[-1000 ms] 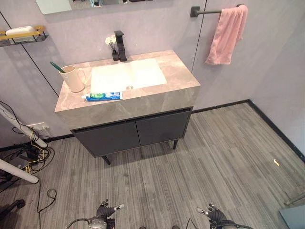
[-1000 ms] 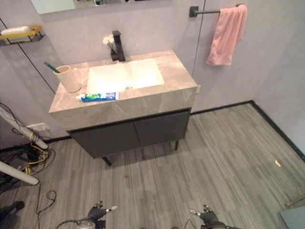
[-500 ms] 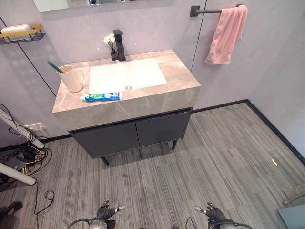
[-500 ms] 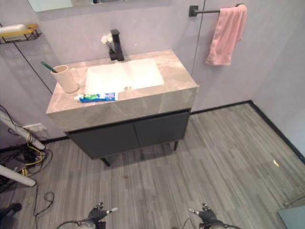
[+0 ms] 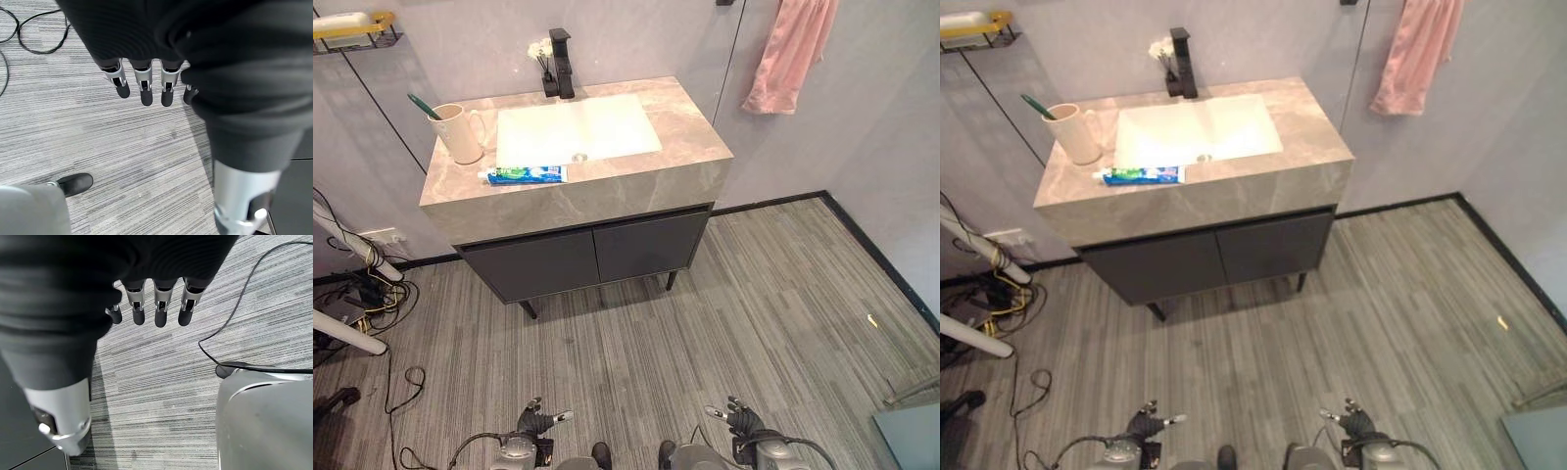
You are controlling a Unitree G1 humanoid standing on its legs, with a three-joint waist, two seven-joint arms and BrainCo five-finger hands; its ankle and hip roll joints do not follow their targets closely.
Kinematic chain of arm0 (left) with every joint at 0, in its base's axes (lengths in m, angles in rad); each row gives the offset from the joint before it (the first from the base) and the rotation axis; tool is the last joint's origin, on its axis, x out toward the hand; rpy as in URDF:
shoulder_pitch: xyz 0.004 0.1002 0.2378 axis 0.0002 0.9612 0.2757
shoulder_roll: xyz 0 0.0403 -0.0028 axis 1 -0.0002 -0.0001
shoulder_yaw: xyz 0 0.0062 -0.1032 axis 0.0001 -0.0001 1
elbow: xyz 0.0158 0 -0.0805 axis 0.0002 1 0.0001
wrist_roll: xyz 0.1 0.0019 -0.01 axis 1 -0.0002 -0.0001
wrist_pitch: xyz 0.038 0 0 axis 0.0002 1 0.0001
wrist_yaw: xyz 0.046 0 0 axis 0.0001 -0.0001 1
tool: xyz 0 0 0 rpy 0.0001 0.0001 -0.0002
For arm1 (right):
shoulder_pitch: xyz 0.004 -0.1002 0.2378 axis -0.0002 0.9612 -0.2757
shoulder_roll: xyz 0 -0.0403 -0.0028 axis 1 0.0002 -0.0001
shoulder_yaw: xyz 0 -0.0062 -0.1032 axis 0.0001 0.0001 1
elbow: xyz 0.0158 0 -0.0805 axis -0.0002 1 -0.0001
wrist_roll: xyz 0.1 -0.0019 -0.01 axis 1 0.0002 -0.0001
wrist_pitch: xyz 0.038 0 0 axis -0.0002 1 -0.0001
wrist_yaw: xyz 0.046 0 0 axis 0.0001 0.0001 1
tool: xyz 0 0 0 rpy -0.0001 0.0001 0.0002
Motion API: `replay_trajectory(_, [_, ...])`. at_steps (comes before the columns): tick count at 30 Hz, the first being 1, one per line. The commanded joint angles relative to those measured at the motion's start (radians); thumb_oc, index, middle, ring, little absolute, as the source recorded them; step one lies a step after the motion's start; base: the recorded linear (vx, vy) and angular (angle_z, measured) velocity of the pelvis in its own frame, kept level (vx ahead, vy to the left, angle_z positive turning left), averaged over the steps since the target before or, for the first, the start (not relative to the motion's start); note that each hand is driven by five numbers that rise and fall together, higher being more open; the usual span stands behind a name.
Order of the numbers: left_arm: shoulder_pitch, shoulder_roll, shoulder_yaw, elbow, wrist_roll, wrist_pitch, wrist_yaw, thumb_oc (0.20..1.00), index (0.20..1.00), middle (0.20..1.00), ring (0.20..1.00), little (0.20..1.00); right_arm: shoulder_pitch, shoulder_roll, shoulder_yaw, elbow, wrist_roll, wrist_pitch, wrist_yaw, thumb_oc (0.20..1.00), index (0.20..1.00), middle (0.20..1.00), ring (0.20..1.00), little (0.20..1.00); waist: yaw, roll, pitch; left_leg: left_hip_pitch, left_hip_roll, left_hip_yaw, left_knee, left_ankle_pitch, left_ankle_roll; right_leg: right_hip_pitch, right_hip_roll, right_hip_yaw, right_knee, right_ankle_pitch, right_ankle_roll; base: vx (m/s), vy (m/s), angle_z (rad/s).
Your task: Put brush and paste in cup on sink, flatten towel.
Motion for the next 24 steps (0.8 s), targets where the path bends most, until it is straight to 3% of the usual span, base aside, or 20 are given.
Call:
replay_trajectory(1, [-0.024, -0.001, -0.020, -0.013, 0.020, -0.038, 0.022, 1.000, 1.000, 1.000, 1.000, 1.000, -0.022, 0.005, -0.005, 0.021, 0.049, -0.041, -0.011, 1.000, 1.000, 1.000, 1.000, 1.000, 0.017, -0.010, -0.050, -0.025, -0.004, 0.019, 0.074, -0.049, 0.002, -0.019, -0.074, 0.050, -0.030, 0.120, 0.101, 0.07, 0.107, 0.01])
replay_trajectory(5, [-0.017, 0.002, -0.037, -0.045, 0.023, -0.043, 0.019, 1.000, 1.000, 1.000, 1.000, 1.000, -0.024, 0.000, -0.032, 0.017, 0.100, -0.042, -0.010, 1.000, 1.000, 1.000, 1.000, 1.000, 0.017, 0.000, -0.057, 0.001, -0.030, 0.019, 0.030, -0.042, 0.018, -0.018, -0.096, 0.065, -0.026, 0.166, 0.120, 0.07, 0.157, 0.00])
replay_trajectory(7, [-0.006, 0.017, -0.044, -0.108, 0.024, -0.042, 0.018, 1.000, 1.000, 1.000, 1.000, 1.000, -0.016, -0.009, -0.042, 0.001, 0.120, -0.043, -0.004, 1.000, 1.000, 1.000, 1.000, 1.000, 0.014, 0.005, -0.042, 0.038, -0.062, 0.007, -0.004, -0.036, 0.046, -0.081, -0.126, 0.101, 0.141, 0.286, 0.116, 0.08, 0.286, 0.06])
replay_trajectory(9, [-0.004, 0.029, -0.044, -0.144, 0.026, -0.036, 0.015, 1.000, 1.000, 1.000, 1.000, 1.000, -0.013, -0.014, -0.040, -0.002, 0.111, -0.043, -0.006, 1.000, 1.000, 1.000, 1.000, 1.000, 0.012, 0.014, -0.020, 0.060, -0.058, -0.004, -0.025, -0.028, 0.057, -0.136, -0.119, 0.098, 0.262, 0.332, 0.103, 0.03, 0.164, 0.15])
replay_trajectory(10, [-0.004, 0.029, -0.044, -0.144, 0.026, -0.036, 0.015, 1.000, 1.000, 1.000, 1.000, 1.000, -0.013, -0.014, -0.040, -0.002, 0.111, -0.043, -0.006, 1.000, 1.000, 1.000, 1.000, 1.000, 0.012, 0.013, -0.019, 0.060, -0.060, -0.004, -0.026, -0.028, 0.058, -0.138, -0.121, 0.100, 0.265, 0.331, 0.103, 0.11, 0.111, 0.20])
replay_trajectory(11, [0.003, 0.038, -0.048, -0.158, 0.033, -0.030, 0.004, 1.000, 1.000, 1.000, 1.000, 1.000, -0.002, -0.019, -0.041, -0.010, 0.107, -0.041, -0.004, 1.000, 1.000, 1.000, 1.000, 1.000, 0.002, 0.020, -0.009, 0.089, -0.054, -0.034, -0.046, -0.029, 0.057, -0.190, -0.078, 0.098, 0.318, 0.289, 0.103, 0.09, 0.051, 0.23])
replay_trajectory(12, [0.003, 0.038, -0.048, -0.158, 0.033, -0.030, 0.004, 1.000, 1.000, 1.000, 1.000, 1.000, -0.002, -0.019, -0.041, -0.010, 0.107, -0.041, -0.004, 1.000, 1.000, 1.000, 1.000, 1.000, 0.003, 0.021, -0.011, 0.086, -0.053, -0.034, -0.047, -0.028, 0.057, -0.192, -0.077, 0.097, 0.315, 0.292, 0.103, 0.14, 0.065, 0.22])
replay_trajectory(13, [0.000, 0.040, -0.046, -0.151, 0.036, -0.027, 0.001, 1.000, 1.000, 1.000, 1.000, 1.000, -0.003, -0.022, -0.044, -0.013, 0.114, -0.039, 0.000, 1.000, 1.000, 1.000, 1.000, 1.000, -0.011, 0.022, -0.007, 0.102, -0.053, -0.050, -0.059, -0.028, 0.054, -0.229, -0.039, 0.114, 0.313, 0.276, 0.104, 0.20, 0.036, 0.28])
replay_trajectory(14, [-0.011, 0.043, -0.035, -0.127, 0.038, -0.023, 0.001, 1.000, 1.000, 1.000, 1.000, 1.000, -0.004, -0.027, -0.048, -0.011, 0.115, -0.038, 0.001, 1.000, 1.000, 1.000, 1.000, 1.000, -0.023, 0.018, -0.010, 0.135, -0.059, -0.057, -0.086, -0.039, 0.048, -0.266, -0.034, 0.100, 0.219, 0.276, 0.106, 0.31, 0.018, 0.25])
replay_trajectory(16, [-0.026, 0.042, -0.034, -0.108, 0.041, -0.024, 0.004, 1.000, 1.000, 1.000, 1.000, 1.000, -0.009, -0.036, -0.049, -0.002, 0.102, -0.037, -0.004, 1.000, 1.000, 1.000, 1.000, 1.000, -0.034, 0.007, -0.009, 0.178, -0.072, -0.070, -0.106, -0.063, 0.037, -0.287, -0.067, 0.063, 0.039, 0.312, 0.119, 0.36, -0.041, 0.28])
replay_trajectory(18, [-0.040, 0.036, -0.030, -0.081, 0.039, -0.026, 0.007, 1.000, 1.000, 1.000, 1.000, 1.000, -0.010, -0.034, -0.050, -0.002, 0.094, -0.037, -0.005, 1.000, 1.000, 1.000, 1.000, 1.000, -0.058, 0.000, -0.001, 0.231, -0.074, -0.095, -0.126, -0.084, 0.021, -0.295, -0.062, 0.078, -0.155, 0.375, 0.149, 0.32, -0.073, 0.34])
replay_trajectory(21, [-0.050, 0.032, -0.023, -0.060, 0.038, -0.027, 0.011, 1.000, 1.000, 1.000, 1.000, 1.000, -0.004, -0.026, -0.051, -0.007, 0.075, -0.032, -0.008, 1.000, 1.000, 1.000, 1.000, 1.000, -0.077, -0.005, -0.009, 0.288, -0.054, -0.112, -0.153, -0.100, -0.002, -0.292, -0.063, 0.089, -0.261, 0.403, 0.168, 0.41, -0.133, 0.28])
replay_trajectory(24, [-0.042, 0.022, -0.024, -0.051, 0.043, -0.027, 0.010, 1.000, 1.000, 1.000, 1.000, 1.000, 0.024, -0.031, -0.047, -0.005, 0.055, -0.029, -0.002, 1.000, 1.000, 1.000, 1.000, 1.000, -0.089, -0.008, -0.054, 0.339, -0.035, -0.142, -0.178, -0.108, -0.017, -0.268, -0.042, 0.117, -0.235, 0.404, 0.151, 0.44, -0.173, 0.44])
